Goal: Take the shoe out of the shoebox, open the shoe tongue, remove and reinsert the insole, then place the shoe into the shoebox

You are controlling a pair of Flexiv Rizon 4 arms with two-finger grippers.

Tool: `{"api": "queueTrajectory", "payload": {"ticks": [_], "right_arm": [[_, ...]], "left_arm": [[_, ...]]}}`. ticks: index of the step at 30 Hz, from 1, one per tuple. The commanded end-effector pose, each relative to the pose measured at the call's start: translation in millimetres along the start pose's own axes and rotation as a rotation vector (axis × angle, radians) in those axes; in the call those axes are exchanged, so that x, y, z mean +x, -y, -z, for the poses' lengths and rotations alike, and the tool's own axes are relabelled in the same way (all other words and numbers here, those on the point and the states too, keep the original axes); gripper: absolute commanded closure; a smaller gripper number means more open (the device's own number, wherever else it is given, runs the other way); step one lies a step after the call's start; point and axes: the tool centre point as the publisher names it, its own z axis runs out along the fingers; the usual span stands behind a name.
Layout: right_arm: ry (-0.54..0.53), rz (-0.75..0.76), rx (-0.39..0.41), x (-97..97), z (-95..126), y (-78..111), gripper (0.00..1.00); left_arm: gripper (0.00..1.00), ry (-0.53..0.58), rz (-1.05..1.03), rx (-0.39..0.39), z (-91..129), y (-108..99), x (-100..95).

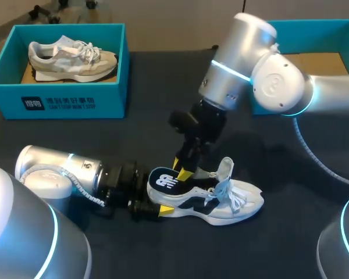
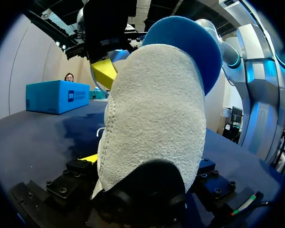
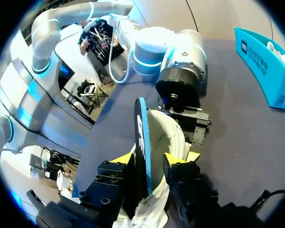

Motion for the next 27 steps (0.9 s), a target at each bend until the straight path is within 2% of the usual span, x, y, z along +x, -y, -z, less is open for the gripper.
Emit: {"api": "queueTrajectory", "payload": {"ticks": [1,7,21,27], "right_arm": [[-0.013,-0.012,0.004,-1.3,-4,-0.8,0.62],[-0.027,-0.031,0.004,3.6,-8,0.4,0.63],[-0.040,-0.046,-0.014,1.0,-19,2.2,0.69],[-0.040,-0.053,-0.016,3.5,-19,2.6,0.78]], "left_arm": [[1.00,0.002,0.001,-0.002,1,-5,0.5],[1.00,0.002,0.001,-0.002,1,-5,0.5],[1.00,0.002,0.001,-0.002,1,-5,0.5],[1.00,0.002,0.001,-0.002,1,-5,0.5]]}}
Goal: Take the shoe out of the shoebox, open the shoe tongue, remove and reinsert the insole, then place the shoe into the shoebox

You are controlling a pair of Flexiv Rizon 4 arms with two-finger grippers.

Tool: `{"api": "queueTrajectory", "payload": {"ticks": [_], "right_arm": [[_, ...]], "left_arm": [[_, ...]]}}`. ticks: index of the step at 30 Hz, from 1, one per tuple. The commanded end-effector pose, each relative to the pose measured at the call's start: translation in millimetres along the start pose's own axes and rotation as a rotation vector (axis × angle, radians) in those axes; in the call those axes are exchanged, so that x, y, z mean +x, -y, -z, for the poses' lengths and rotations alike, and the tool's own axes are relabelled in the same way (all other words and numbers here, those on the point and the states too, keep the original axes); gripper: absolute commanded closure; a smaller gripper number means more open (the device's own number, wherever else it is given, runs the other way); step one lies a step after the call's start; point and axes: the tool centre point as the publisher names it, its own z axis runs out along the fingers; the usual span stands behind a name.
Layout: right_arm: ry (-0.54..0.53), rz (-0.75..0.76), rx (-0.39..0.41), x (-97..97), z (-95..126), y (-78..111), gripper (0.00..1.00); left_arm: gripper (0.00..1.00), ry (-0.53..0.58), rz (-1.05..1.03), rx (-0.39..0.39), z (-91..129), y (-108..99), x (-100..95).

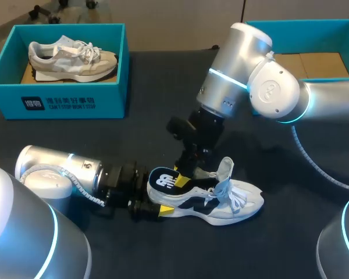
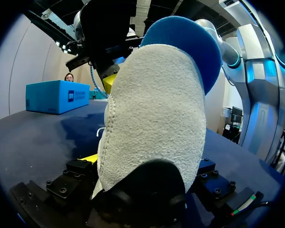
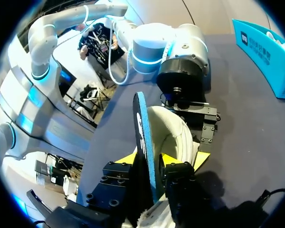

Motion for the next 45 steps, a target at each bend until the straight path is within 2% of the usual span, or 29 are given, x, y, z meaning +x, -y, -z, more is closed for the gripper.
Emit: {"api": "queueTrajectory", "payload": {"ticks": [1,8,12,22,26,32,45], "right_arm": [[0.001,-0.003,0.001,-0.2,-1,-0.5,0.79],[-0.002,-0.007,-0.003,3.3,-1,1.0,0.85],[-0.004,-0.008,-0.002,6.7,0,0.6,1.00],[0.048,0.021,-0.010,11.4,13,-7.3,1.00],[0.074,0.049,-0.007,10.3,22,-18.3,1.00],[0.123,0.080,-0.062,8.7,39,-33.5,1.00],[0.123,0.080,-0.062,8.7,39,-33.5,1.00]], "left_arm": [[1.00,0.002,0.001,-0.002,1,-5,0.5],[1.00,0.002,0.001,-0.002,1,-5,0.5],[1.00,0.002,0.001,-0.002,1,-5,0.5],[1.00,0.002,0.001,-0.002,1,-5,0.5],[1.00,0.002,0.001,-0.002,1,-5,0.5],[1.00,0.002,0.001,-0.002,1,-5,0.5],[1.00,0.002,0.001,-0.002,1,-5,0.5]]}}
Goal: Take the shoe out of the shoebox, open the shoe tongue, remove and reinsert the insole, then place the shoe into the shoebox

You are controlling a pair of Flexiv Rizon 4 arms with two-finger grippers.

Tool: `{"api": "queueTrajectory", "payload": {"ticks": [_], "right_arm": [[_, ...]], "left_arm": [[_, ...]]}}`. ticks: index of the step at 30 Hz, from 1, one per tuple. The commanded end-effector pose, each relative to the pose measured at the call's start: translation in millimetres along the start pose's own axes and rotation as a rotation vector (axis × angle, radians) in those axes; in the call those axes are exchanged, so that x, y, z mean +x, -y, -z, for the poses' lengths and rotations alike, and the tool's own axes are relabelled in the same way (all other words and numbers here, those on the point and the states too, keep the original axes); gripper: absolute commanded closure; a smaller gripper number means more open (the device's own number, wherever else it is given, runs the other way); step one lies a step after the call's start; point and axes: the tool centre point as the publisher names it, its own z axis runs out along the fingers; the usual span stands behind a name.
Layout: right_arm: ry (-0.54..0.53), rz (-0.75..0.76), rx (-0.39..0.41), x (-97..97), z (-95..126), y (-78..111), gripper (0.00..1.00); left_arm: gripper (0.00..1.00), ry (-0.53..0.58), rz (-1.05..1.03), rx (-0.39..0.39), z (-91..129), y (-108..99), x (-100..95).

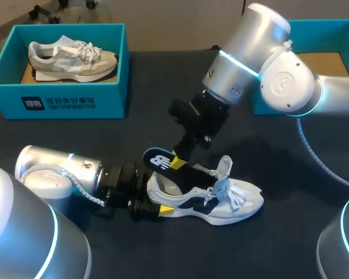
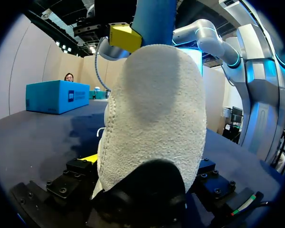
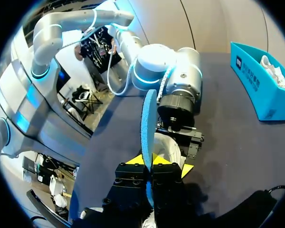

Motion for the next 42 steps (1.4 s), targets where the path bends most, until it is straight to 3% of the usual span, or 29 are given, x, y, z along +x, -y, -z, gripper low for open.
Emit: {"api": "queueTrajectory", "payload": {"ticks": [1,3,7,12,20,28,31,42], "right_arm": [[0.003,0.000,0.001,0.4,0,-0.2,1.00],[0.003,0.000,0.001,0.4,0,-0.2,1.00],[0.004,0.070,-0.066,-16.8,-3,-26.6,1.00],[0.002,0.107,-0.107,-24.3,8,-49.7,1.00],[0.071,0.106,-0.217,-9.2,45,-68.4,1.00],[0.111,0.108,-0.269,12.8,79,-86.9,1.00],[0.111,0.154,-0.368,23.0,96,-93.7,1.00],[0.111,0.154,-0.368,23.0,96,-93.7,1.00]], "left_arm": [[1.00,0.002,0.001,-0.002,1,-5,0.5],[1.00,0.002,0.001,-0.002,1,-5,0.5],[1.00,0.002,0.001,-0.002,1,-5,0.5],[1.00,0.002,0.001,-0.002,1,-5,0.5],[1.00,0.002,0.001,-0.002,1,-5,0.5],[1.00,0.002,0.001,-0.002,1,-5,0.5],[1.00,0.002,0.001,-0.002,1,-5,0.5],[1.00,0.002,0.001,-0.002,1,-5,0.5]]}}
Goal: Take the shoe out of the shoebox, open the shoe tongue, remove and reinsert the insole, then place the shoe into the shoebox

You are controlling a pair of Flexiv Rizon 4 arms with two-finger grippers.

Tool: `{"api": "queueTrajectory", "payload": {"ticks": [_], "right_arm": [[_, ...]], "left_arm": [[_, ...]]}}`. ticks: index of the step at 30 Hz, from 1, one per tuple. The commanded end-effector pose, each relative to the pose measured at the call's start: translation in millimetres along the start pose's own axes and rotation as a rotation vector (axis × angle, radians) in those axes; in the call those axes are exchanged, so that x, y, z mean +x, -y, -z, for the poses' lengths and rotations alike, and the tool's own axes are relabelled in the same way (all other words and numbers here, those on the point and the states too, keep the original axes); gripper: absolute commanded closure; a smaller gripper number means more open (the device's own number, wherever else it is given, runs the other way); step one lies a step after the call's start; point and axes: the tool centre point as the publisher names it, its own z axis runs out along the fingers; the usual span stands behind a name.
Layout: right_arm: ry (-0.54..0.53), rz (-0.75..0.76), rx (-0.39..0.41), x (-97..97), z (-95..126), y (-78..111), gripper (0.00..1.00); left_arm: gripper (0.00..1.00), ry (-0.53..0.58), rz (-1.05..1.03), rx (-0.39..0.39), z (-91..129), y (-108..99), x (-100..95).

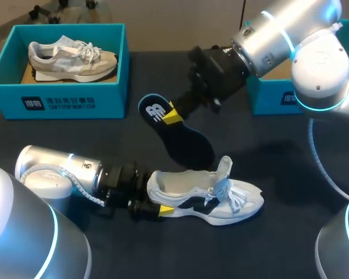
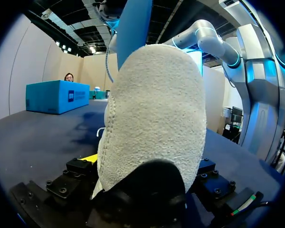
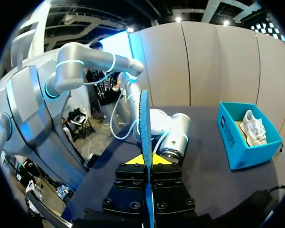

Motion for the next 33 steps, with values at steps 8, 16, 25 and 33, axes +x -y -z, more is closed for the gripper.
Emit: {"api": "queueTrajectory", "payload": {"ticks": [8,16,25,33], "right_arm": [[0.022,0.019,-0.051,9.1,14,-18.1,1.00],[0.069,-0.059,-0.147,31.6,52,-48.3,1.00],[0.046,-0.132,-0.318,57.7,87,-70.1,1.00],[0.046,-0.132,-0.318,57.7,87,-70.1,1.00]], "left_arm": [[1.00,0.002,0.001,-0.002,1,-5,0.6],[1.00,0.002,0.001,-0.002,1,-5,0.6],[1.00,0.002,0.001,-0.002,1,-5,0.6],[1.00,0.002,0.001,-0.002,1,-5,0.6]]}}
